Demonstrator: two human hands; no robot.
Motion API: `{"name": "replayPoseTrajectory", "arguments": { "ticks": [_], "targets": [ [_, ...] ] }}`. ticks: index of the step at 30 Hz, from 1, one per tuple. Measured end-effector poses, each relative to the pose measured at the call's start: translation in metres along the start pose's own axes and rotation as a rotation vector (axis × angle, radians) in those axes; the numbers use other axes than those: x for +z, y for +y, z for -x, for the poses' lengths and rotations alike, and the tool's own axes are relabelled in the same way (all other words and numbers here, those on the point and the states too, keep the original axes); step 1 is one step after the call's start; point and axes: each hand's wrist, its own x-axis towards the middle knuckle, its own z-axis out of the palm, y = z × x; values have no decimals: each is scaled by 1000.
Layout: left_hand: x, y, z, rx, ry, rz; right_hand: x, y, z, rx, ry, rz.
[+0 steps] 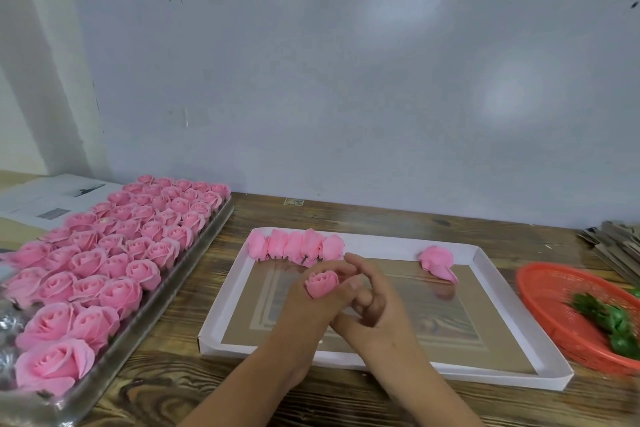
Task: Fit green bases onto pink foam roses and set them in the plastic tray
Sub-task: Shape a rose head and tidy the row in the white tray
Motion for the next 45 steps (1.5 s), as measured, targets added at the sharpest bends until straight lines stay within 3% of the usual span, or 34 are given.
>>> {"name": "replayPoseTrajectory", "arguments": {
  "ticks": [5, 12, 20, 25, 28, 31, 34, 41, 45],
  "targets": [
    [-7, 4, 2, -109, -91, -26, -7, -6, 3, 85, -124, -151],
    [1, 3, 1, -79, 78, -25, 3, 3, 2, 104, 5, -293],
    [0, 10, 4, -67, 92, 87, -6, -1, 0, 322, -179, -541],
    [1, 8, 2, -70, 158, 22, -2, 3, 0, 248, -212, -421],
    [0, 8, 3, 87, 168, -160, -3, 1, -2, 241, -208, -369],
    [-7, 8, 3, 239, 79, -289, -8, -5, -4, 246, -136, -353],
    [-13, 7, 3, 220, -3, -346, -11, -8, -4, 250, -47, -321],
    [-17, 10, 3, 159, 17, -370, -12, -11, -4, 296, 17, -210],
    [-17, 14, 3, 145, 49, -348, -15, -13, -4, 176, 60, -1]
  ]
}}
